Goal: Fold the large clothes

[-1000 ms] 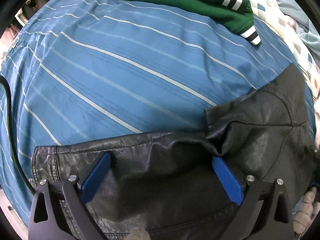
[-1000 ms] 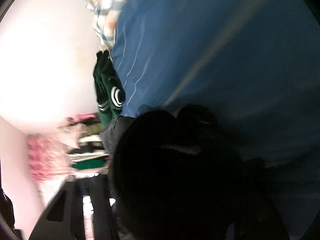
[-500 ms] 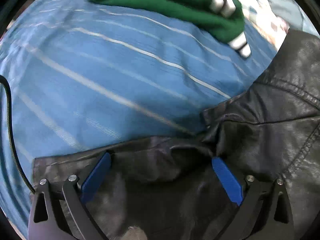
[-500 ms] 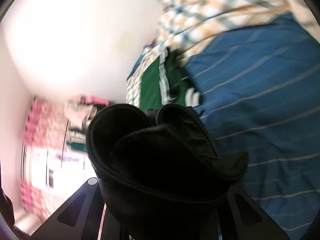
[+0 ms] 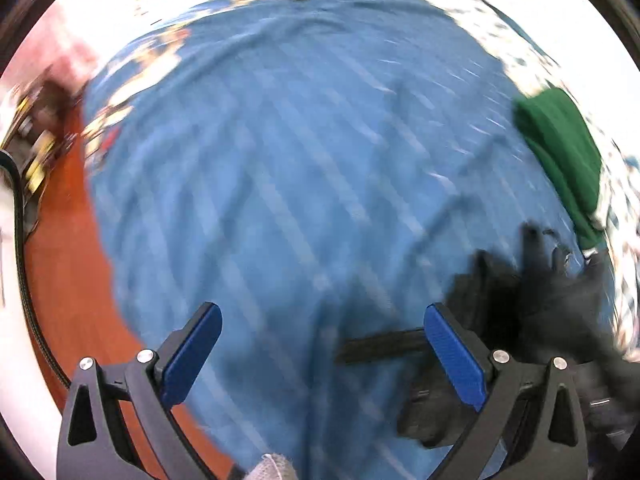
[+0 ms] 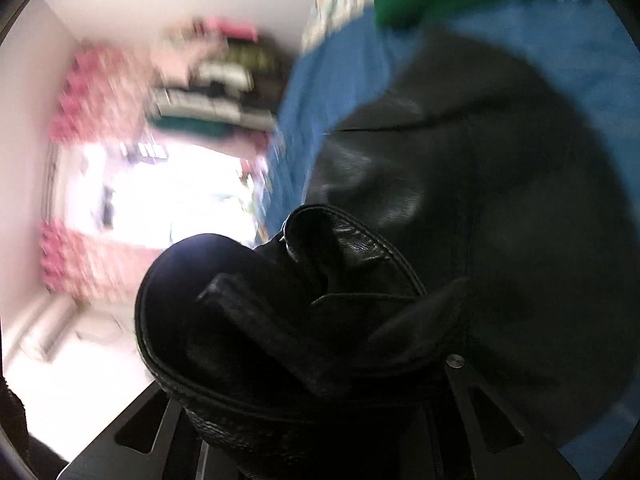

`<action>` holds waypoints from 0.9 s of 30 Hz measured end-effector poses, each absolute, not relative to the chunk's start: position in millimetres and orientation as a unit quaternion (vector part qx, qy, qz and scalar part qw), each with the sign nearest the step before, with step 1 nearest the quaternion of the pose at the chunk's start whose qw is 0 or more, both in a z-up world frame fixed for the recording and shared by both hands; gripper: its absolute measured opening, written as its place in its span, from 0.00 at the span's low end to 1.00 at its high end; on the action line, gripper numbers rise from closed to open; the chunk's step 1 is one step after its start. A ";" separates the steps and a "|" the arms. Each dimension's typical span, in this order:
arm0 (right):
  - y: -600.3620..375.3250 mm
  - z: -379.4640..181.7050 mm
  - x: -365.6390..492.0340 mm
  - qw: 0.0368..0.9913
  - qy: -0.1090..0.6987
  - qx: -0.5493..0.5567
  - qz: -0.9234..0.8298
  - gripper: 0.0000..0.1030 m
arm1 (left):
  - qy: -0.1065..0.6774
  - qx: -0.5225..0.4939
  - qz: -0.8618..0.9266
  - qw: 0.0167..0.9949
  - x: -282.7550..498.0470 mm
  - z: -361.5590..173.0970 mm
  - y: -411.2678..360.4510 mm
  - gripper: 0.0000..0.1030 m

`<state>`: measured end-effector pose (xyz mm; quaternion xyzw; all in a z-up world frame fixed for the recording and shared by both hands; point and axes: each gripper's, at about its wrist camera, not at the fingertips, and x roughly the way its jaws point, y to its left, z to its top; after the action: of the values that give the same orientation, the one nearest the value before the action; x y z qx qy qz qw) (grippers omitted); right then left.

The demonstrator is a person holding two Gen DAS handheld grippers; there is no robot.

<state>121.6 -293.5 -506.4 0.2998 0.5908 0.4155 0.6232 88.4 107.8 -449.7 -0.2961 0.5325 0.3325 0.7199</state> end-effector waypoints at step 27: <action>-241.7 -558.3 184.7 0.594 0.701 0.194 0.343 0.21 | 0.520 -0.386 0.336 0.684 31.1 -465.7 58.0 1.00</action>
<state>184.7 -241.7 -558.3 0.1938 0.7013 0.3430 0.5941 31.1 58.0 -465.7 -0.3865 0.5201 0.3361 0.6835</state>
